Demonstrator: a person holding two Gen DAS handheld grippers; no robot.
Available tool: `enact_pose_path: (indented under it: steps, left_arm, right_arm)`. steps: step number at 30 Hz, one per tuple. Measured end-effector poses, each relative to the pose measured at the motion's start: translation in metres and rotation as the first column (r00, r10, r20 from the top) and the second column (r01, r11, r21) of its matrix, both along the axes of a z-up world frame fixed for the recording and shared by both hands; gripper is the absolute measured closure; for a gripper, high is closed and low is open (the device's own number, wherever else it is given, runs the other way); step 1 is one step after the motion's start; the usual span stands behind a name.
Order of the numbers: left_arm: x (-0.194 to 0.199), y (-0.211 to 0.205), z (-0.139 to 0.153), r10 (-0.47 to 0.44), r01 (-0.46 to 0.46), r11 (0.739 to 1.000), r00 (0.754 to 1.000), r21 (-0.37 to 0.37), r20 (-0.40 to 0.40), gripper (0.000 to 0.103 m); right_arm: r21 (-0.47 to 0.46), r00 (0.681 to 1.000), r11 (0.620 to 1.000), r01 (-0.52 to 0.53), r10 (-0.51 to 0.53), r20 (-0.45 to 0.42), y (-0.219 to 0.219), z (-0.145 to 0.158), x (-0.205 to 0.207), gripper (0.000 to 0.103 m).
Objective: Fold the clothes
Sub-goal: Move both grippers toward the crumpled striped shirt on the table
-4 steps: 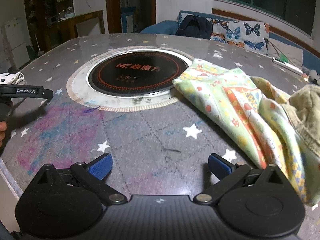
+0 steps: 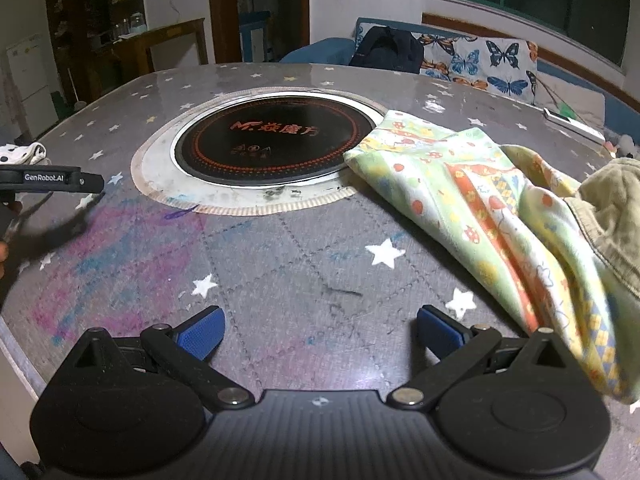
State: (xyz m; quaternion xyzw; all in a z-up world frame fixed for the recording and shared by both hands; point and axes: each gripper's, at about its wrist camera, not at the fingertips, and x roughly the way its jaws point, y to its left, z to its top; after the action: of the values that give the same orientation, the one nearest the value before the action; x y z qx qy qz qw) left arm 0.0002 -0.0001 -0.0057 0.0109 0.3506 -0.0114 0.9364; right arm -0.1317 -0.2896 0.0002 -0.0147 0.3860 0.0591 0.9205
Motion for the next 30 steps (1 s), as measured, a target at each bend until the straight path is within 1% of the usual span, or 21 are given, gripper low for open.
enact_pose_path:
  steps: [1, 3, 4, 6, 8, 11, 16, 22, 26, 30]
  left_arm:
    - [0.000, 0.000, -0.001, -0.006, 0.006, 1.000, 1.000, 0.001, 0.005, 0.000]
    - [-0.019, -0.019, 0.001, -0.045, 0.045, 0.999, 0.999, 0.009, 0.031, 0.000]
    - [-0.022, -0.023, 0.000, -0.058, 0.058, 0.998, 0.998, 0.007, 0.031, 0.000]
    - [-0.026, -0.027, -0.002, -0.085, 0.085, 0.996, 0.996, -0.005, 0.021, 0.000]
    - [-0.020, -0.023, 0.003, -0.116, 0.116, 0.993, 0.993, -0.031, -0.009, 0.000]
    - [-0.027, -0.039, 0.008, -0.167, 0.167, 0.985, 0.986, -0.040, -0.010, 0.000]
    - [-0.040, -0.062, 0.016, -0.255, 0.254, 0.966, 0.967, -0.045, -0.002, 0.000]
    - [-0.048, -0.093, 0.018, -0.368, 0.368, 0.929, 0.930, -0.039, -0.002, 0.000]
    - [-0.057, -0.112, 0.018, -0.443, 0.442, 0.896, 0.896, -0.047, -0.019, 0.000]
    - [-0.068, -0.130, 0.017, -0.514, 0.513, 0.857, 0.857, -0.049, -0.031, 0.000]
  right_arm:
    - [0.000, 1.000, 1.000, 0.000, 0.000, 0.004, -0.001, 0.000, 0.000, 0.000]
    - [0.001, 1.000, 1.000, 0.000, 0.000, 0.013, -0.002, 0.000, 0.001, 0.000]
    - [0.001, 1.000, 1.000, 0.001, -0.001, 0.020, -0.002, 0.000, 0.000, 0.000]
    - [-0.013, 0.999, 1.000, 0.008, -0.008, 0.039, 0.001, -0.003, -0.007, 0.000]
    - [-0.014, 0.999, 1.000, 0.009, -0.009, 0.042, 0.002, -0.004, -0.011, 0.000]
    - [-0.005, 1.000, 1.000, 0.010, -0.010, 0.017, 0.002, -0.003, -0.004, 0.000]
    - [0.041, 0.999, 0.999, 0.004, -0.005, 0.035, -0.003, -0.001, -0.012, 0.000]
    - [0.023, 0.997, 0.999, 0.028, -0.030, 0.070, -0.014, 0.010, -0.033, 0.001]
    - [0.028, 0.996, 0.998, 0.049, -0.051, 0.073, -0.022, 0.016, -0.049, 0.002]
    - [0.016, 0.994, 0.997, 0.073, -0.074, 0.080, -0.029, 0.019, -0.065, 0.003]
